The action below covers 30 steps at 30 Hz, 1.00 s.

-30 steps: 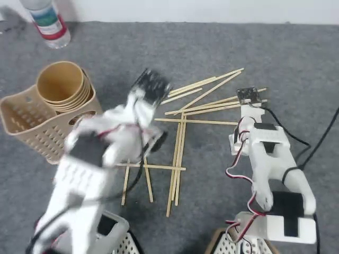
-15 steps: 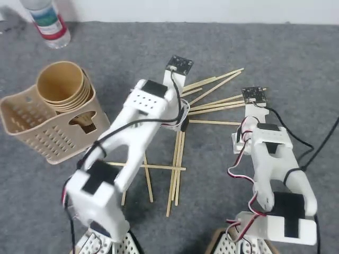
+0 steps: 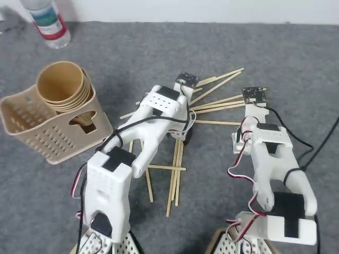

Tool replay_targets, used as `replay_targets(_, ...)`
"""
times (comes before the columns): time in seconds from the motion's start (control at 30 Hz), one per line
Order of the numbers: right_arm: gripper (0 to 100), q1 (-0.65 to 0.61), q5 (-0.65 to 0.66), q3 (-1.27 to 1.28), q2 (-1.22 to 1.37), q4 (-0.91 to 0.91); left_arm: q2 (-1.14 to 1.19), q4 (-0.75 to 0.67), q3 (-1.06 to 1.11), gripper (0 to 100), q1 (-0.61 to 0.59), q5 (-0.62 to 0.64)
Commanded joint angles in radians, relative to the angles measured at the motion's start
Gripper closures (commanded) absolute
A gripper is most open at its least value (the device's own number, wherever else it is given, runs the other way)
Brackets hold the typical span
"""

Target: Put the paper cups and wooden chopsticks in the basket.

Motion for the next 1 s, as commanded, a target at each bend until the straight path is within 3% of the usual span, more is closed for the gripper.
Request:
replay_targets(0.0, 70.0, 0.005, -0.011, 0.000, -0.047, -0.019, 0.000, -0.006, -0.035, 79, 0.040, 0.034)
replay_targets(0.77, 70.0, 0.005, -0.011, -0.002, -0.047, -0.018, 0.054, 0.003, -0.038, 79, -0.009, 0.034)
replay_targets(0.97, 70.0, 0.005, -0.011, -0.002, -0.047, -0.018, 0.201, 0.186, -0.231, 79, -0.011, 0.034)
